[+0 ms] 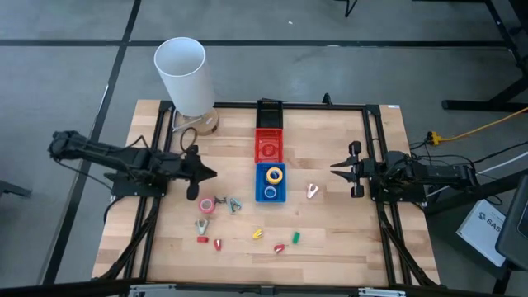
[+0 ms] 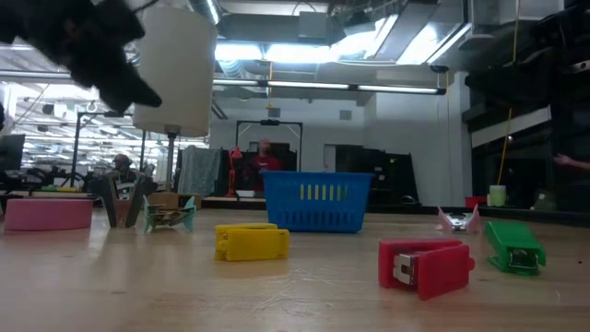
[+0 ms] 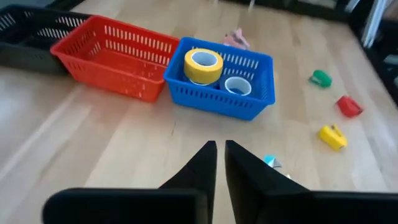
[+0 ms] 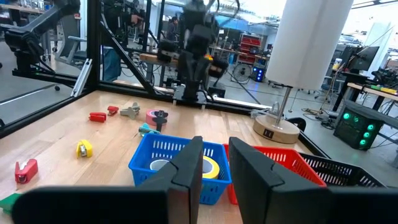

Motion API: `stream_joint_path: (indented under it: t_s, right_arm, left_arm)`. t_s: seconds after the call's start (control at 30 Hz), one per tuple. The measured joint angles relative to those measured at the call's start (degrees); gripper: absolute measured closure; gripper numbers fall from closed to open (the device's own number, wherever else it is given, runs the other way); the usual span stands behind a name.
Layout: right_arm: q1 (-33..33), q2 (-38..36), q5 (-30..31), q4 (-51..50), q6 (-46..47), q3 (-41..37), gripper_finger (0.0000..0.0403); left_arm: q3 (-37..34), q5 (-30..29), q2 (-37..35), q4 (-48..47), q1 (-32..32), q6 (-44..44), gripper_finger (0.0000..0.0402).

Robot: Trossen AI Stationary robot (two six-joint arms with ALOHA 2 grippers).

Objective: Pick and place Stapler, Stapler remover, tape
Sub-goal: Put the pink tape into the blue bin

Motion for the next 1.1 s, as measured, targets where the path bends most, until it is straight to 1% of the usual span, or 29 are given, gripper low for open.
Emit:
stream_joint_path:
  t_s: [0.13,0.23,0.33,0.43,0.57,0.67,0.77,0.87,1.0,1.1]
  right_arm:
    - [-0.02,0.00,0.00,0.00,0.00,0.00,0.0322]
    - [0.00,0.00,0.00,0.00,0.00,0.00,0.0322]
    - [-0.02,0.00,0.00,0.00,0.00,0.00,0.0322]
    - [0.00,0.00,0.00,-0.01,0.00,0.00,0.0322]
    - [0.00,0.00,0.00,-0.01,0.00,0.00,0.0322]
    - [0.00,0.00,0.00,0.00,0.00,0.00,0.0322]
    - [-0.01,0.00,0.00,0.00,0.00,0.00,0.0322]
    - [-0.02,0.00,0.00,0.00,-0.02,0.00,0.0322]
    - [-0.02,0.00,0.00,0.00,-0.02,0.00,0.0322]
    - [-0.01,0.00,0.00,-0.01,-0.02,0.00,0.0322]
  left_arm:
    - [9.58,-3.48,6.97,-7.94,-2.99,-1.85,0.0346]
    - [15.83,-4.26,11.00,-11.65,-3.71,-3.46,0.0330]
    - [20.25,-3.95,15.08,-14.16,-5.05,-3.51,0.0320]
    - [23.10,-3.76,19.21,-14.22,-8.24,-4.11,0.0318]
    - [25.58,-3.37,24.42,-14.24,-14.47,-4.77,0.0322]
    - [26.45,-3.44,27.95,-14.22,-18.18,-10.19,0.0324]
    - [26.65,-3.24,31.27,-14.22,-20.93,-16.83,0.0324]
    - [26.67,-1.85,34.39,-14.22,-23.25,-22.19,0.0324]
    - [26.69,1.06,37.70,-14.86,-25.73,-26.27,0.0325]
    - [26.69,1.68,39.73,-15.66,-27.19,-29.27,0.0325]
